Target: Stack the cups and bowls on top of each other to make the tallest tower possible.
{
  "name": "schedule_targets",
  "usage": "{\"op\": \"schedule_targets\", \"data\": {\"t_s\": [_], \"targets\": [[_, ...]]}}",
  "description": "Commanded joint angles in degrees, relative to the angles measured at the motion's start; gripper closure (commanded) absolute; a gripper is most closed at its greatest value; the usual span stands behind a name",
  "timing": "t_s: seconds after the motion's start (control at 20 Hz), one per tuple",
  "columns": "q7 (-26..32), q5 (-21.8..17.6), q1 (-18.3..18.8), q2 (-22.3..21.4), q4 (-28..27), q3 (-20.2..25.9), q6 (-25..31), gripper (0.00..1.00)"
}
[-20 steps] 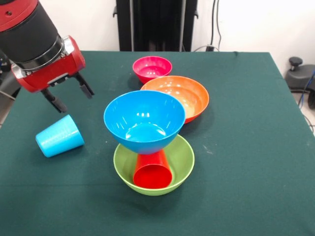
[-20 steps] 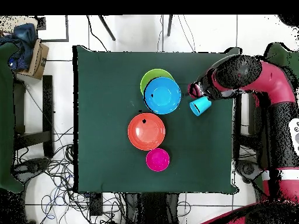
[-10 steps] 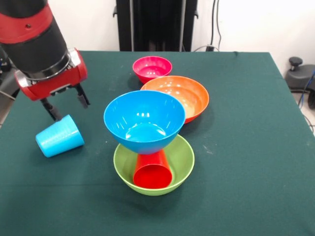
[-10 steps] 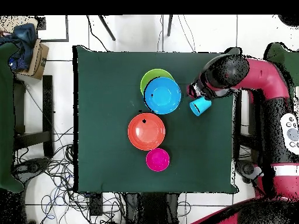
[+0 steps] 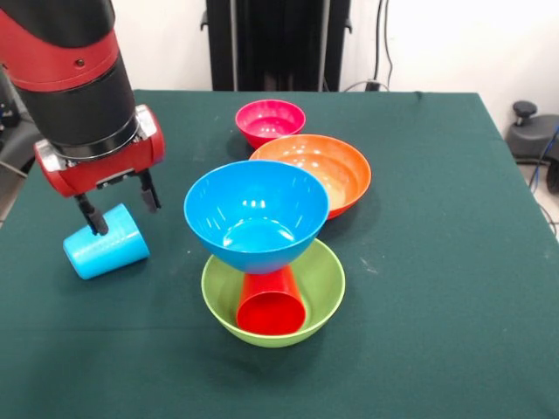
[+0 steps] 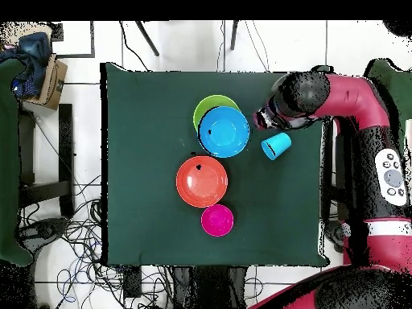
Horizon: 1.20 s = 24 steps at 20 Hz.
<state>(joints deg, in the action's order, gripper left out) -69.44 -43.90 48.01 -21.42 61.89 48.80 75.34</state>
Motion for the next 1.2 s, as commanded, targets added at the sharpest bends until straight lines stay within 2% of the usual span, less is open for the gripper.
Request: {"op": "schedule_targets", "data": {"t_s": [0.05, 0.25, 0.5, 0.8, 1.0, 1.2], "targets": [[19.23, -4.51, -2.94, 0.92, -4.98, -2.44, 0.88, 0.0], [20.76, -4.69, -2.82, -0.37, -5.33, -2.77, 2.53, 0.0], [20.64, -5.97, -2.24, 0.19, -3.86, -3.54, -1.15, 0.0], [20.09, -7.48, -3.6, 1.02, -4.34, -4.55, -0.53, 0.0], [17.52, -8.05, -3.9, 2.84, -1.32, -5.15, -3.44, 0.0], [18.04, -7.53, -3.6, 2.68, 0.13, -4.96, -2.93, 0.0]]}}
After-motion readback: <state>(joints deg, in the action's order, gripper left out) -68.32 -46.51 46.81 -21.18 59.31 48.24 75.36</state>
